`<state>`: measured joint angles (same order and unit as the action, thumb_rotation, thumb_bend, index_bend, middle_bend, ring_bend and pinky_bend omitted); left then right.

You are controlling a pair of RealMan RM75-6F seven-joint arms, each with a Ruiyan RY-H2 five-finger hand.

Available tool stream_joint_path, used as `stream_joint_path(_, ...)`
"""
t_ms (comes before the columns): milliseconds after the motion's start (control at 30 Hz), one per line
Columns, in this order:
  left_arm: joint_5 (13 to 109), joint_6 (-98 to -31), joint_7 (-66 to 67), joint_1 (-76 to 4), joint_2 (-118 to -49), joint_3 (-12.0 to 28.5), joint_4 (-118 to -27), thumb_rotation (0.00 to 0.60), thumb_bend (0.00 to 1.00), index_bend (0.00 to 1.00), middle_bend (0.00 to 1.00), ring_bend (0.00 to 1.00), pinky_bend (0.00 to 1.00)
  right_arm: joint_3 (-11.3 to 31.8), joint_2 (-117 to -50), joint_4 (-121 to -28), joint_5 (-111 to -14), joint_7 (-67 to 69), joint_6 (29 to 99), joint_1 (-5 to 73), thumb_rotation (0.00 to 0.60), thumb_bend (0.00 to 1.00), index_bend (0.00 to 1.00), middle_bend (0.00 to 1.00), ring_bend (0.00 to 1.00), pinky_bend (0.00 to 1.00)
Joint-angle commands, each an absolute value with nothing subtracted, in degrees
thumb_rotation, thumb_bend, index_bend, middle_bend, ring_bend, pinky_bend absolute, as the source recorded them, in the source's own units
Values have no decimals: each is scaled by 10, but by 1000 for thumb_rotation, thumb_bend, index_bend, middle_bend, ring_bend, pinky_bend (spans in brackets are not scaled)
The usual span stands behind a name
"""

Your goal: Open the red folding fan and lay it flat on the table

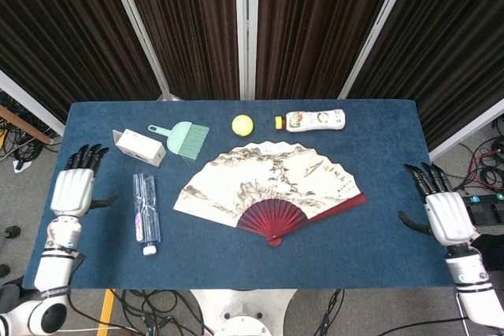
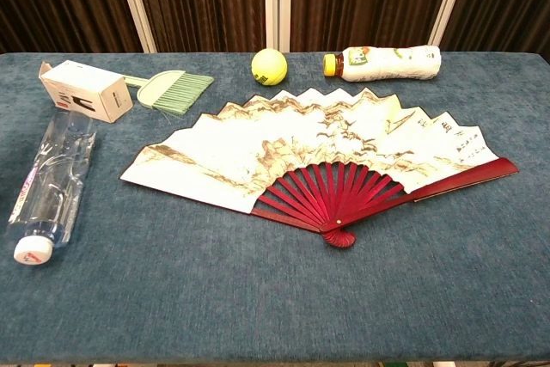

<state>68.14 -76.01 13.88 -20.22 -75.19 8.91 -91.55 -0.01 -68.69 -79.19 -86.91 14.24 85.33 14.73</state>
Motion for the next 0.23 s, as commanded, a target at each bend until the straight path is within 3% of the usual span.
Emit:
stream_joint_path(33, 719, -828, 114, -139, -718, 47, -913, 600, 0, 131, 79, 3, 128, -6, -672, -803, -870, 162, 873, 121, 600, 154, 0, 131, 0, 0)
stream_joint_path(233, 732, -892, 149, -81, -702, 16, -962, 600, 0, 132, 79, 3, 128, -16, -660, -825, -869, 183, 892, 85, 600, 154, 6, 136, 0, 0)
